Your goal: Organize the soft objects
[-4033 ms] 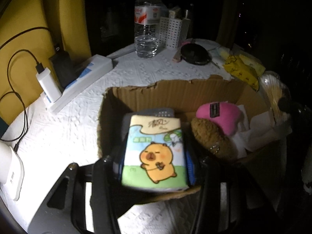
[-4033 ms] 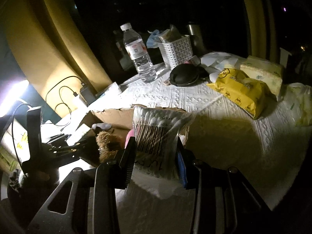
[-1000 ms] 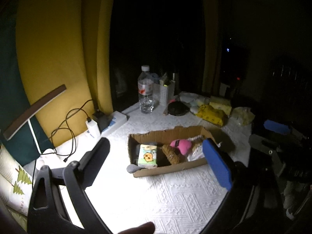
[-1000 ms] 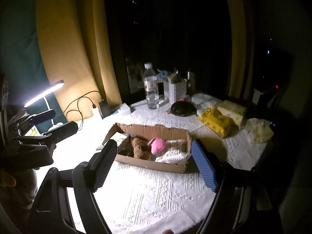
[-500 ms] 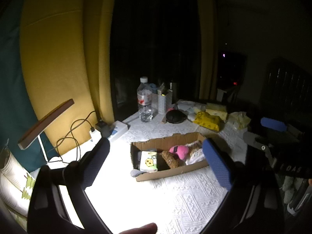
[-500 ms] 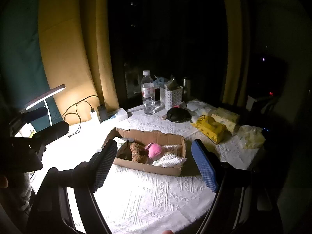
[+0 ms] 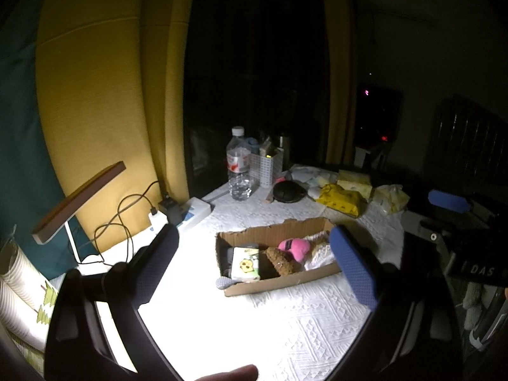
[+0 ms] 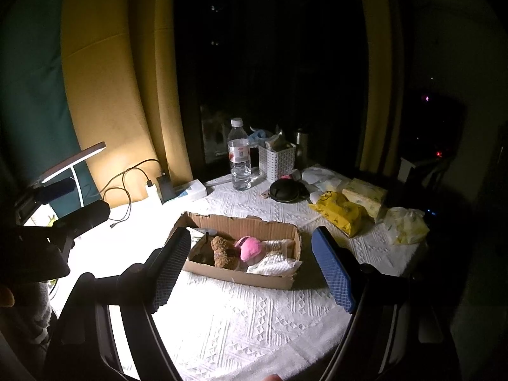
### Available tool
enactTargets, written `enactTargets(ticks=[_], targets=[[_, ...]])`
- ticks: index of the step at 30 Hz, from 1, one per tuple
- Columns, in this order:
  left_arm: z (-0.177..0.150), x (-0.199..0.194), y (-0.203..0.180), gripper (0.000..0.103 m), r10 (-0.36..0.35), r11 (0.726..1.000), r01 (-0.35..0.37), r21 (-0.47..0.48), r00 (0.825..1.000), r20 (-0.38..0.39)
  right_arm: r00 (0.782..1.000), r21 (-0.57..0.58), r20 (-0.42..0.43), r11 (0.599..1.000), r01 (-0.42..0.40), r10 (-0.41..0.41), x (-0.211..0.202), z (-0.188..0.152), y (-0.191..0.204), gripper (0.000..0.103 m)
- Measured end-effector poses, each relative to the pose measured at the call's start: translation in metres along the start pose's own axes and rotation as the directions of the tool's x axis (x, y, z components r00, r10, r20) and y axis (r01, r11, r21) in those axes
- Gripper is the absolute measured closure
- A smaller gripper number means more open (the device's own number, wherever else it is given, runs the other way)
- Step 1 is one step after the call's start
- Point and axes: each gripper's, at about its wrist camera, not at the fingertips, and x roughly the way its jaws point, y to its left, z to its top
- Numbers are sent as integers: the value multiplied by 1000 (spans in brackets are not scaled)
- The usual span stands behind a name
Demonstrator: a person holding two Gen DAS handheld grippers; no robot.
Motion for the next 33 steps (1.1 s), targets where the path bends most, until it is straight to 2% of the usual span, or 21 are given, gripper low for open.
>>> enactTargets(ticks=[33], targets=[[-4, 8, 1, 6, -3, 1000, 3, 0, 1000, -12, 1000, 2, -20, 1000, -17, 17, 15, 0, 4, 22]])
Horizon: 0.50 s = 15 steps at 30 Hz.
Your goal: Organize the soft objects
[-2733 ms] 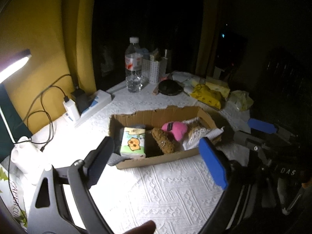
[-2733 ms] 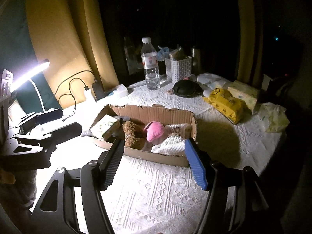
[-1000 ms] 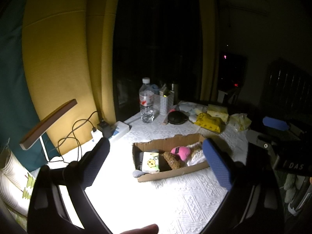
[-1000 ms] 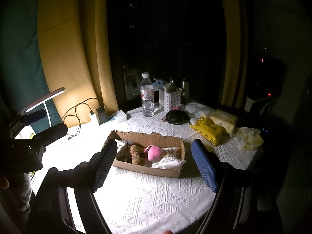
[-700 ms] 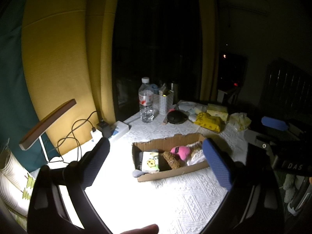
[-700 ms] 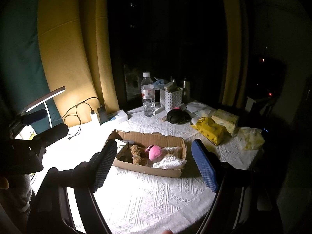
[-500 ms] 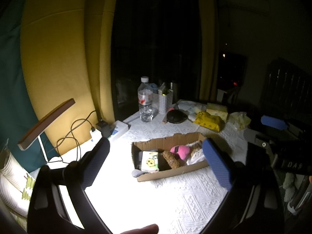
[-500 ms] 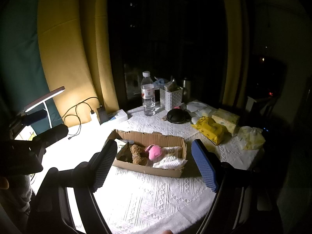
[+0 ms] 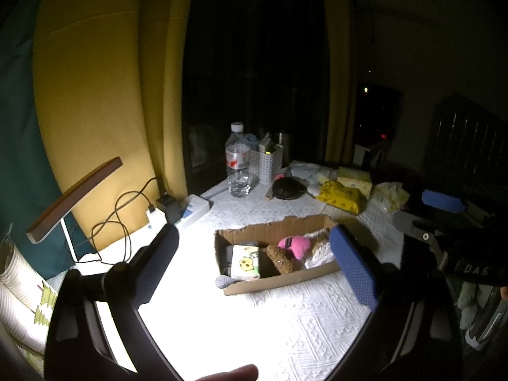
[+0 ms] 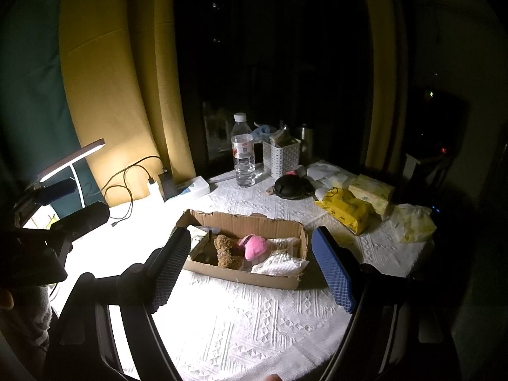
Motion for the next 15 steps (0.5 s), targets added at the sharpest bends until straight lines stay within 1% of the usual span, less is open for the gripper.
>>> enactTargets(ticks=[15], targets=[[-2, 3, -1, 6, -11, 1000, 11, 5, 1000, 9, 1000, -2, -2, 1000, 3, -3, 1, 0, 1, 22]])
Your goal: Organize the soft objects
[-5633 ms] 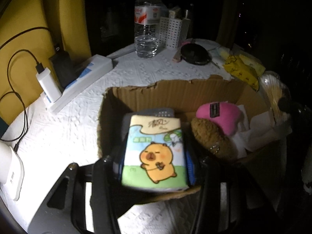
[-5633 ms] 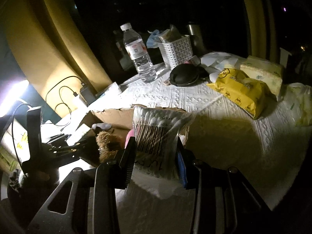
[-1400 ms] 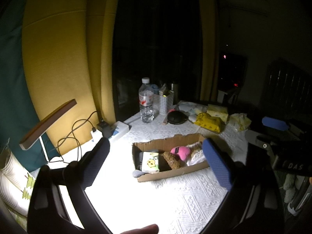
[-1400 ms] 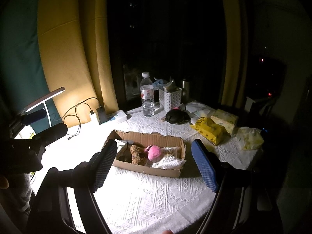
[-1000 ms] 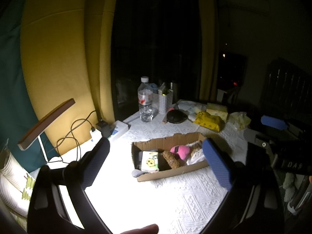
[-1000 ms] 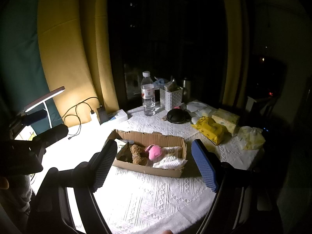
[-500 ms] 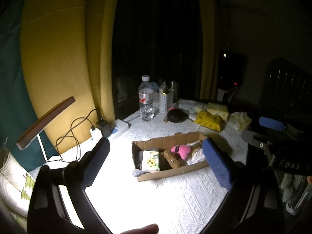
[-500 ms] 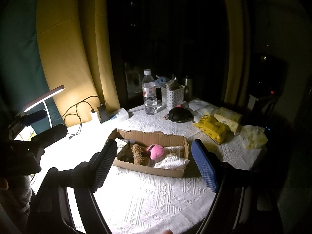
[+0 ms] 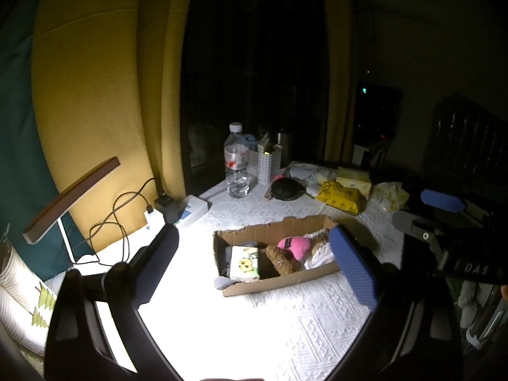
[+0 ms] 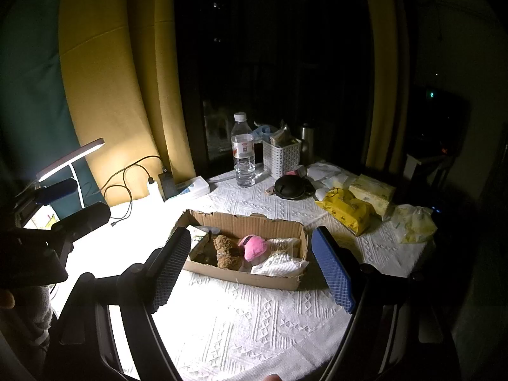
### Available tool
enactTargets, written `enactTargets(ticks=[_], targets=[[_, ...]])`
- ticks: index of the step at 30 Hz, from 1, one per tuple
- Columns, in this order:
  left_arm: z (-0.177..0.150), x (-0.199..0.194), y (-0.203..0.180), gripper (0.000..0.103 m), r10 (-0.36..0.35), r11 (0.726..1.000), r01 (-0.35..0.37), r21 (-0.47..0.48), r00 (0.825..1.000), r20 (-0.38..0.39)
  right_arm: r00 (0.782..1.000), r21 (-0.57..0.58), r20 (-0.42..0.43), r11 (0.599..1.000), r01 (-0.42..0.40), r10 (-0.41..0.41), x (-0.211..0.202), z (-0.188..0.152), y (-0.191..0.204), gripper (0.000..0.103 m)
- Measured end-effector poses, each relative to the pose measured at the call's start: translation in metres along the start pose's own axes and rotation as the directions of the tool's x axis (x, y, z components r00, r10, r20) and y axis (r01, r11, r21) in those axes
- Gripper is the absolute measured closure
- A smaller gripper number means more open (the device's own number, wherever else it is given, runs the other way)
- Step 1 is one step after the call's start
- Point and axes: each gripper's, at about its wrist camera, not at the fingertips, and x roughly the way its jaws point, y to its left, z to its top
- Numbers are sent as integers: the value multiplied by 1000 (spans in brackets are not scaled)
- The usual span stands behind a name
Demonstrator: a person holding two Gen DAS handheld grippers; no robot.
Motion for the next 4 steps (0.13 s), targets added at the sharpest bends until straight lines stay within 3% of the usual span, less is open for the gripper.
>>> enactTargets(ticks=[4], targets=[[-2, 0, -5, 6, -26, 999, 26, 19, 1000, 3, 1000, 2, 2, 1000, 0, 0, -1, 0, 1, 22]])
